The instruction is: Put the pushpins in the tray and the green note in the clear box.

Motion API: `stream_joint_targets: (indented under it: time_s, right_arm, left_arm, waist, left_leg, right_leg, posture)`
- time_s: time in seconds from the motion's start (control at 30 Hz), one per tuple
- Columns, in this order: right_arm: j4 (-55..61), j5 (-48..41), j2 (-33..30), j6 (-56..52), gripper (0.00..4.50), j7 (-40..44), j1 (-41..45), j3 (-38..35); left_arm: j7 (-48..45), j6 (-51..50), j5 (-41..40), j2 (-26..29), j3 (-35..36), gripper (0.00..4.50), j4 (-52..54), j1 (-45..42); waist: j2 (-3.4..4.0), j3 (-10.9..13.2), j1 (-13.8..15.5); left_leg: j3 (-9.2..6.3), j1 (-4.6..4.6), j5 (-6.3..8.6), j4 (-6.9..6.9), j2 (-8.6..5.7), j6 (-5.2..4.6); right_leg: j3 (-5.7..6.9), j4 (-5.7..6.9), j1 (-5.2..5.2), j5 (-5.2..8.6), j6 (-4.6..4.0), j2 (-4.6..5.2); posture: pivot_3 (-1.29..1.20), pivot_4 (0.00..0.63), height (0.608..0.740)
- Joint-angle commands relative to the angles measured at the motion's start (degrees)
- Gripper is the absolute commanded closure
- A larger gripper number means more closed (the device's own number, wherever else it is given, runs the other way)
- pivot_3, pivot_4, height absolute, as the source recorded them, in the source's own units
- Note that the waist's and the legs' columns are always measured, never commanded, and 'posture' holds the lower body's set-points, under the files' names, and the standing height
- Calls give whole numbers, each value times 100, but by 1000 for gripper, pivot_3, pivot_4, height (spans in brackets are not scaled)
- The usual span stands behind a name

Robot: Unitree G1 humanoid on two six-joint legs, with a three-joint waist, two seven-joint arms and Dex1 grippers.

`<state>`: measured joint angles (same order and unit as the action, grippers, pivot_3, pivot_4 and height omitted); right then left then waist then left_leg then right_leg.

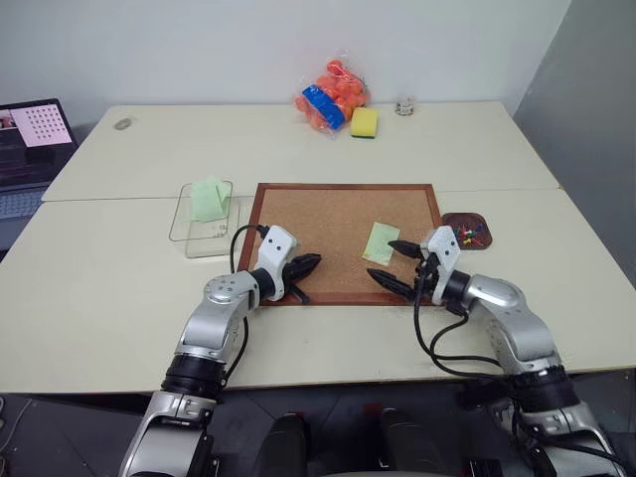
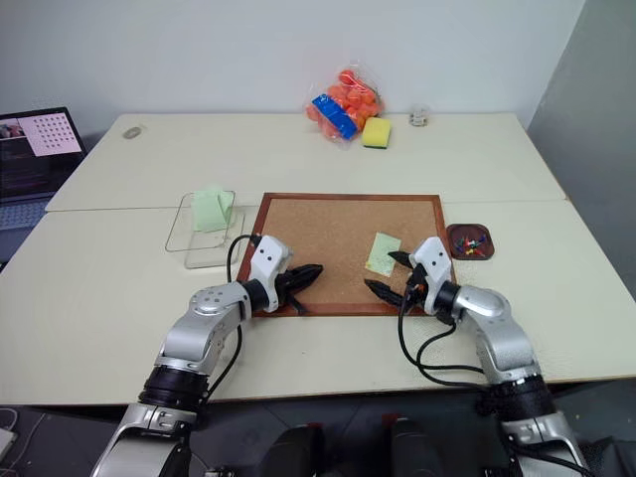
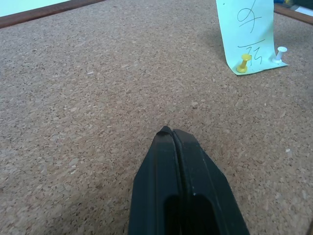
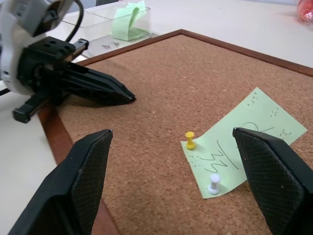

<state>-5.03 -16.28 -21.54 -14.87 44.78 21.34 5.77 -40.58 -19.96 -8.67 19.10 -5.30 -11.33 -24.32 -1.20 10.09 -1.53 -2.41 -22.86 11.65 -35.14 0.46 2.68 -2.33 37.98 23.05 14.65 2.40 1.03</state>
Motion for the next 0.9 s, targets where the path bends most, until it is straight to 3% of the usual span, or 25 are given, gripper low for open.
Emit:
stream_joint_targets:
  time_s: [0.03,0.73,0.9]
  right_arm:
    - [-306,161,13,145,340,7,178,17]
    - [-973,489,291,336,340,69,467,84]
    - [-1056,479,293,372,1436,79,490,29]
  left_arm:
    - [-28,-231,63,10,-180,4500,-75,185]
    - [31,-347,48,27,-199,4500,156,318]
    - [45,-381,42,42,-196,4500,190,332]
  waist:
    - [0,0,-1]
    - [0,0,-18]
    - [0,0,-20]
  left_leg:
    - [0,0,0,0,0,0]
    - [1,0,0,1,1,0]
    - [2,1,0,1,1,0]
  right_leg:
    - [0,0,0,0,0,0]
    - [-1,1,1,0,0,0]
    - [-1,2,2,0,0,0]
  posture:
    - [0,150,740]
    - [0,150,740]
    - [0,150,740]
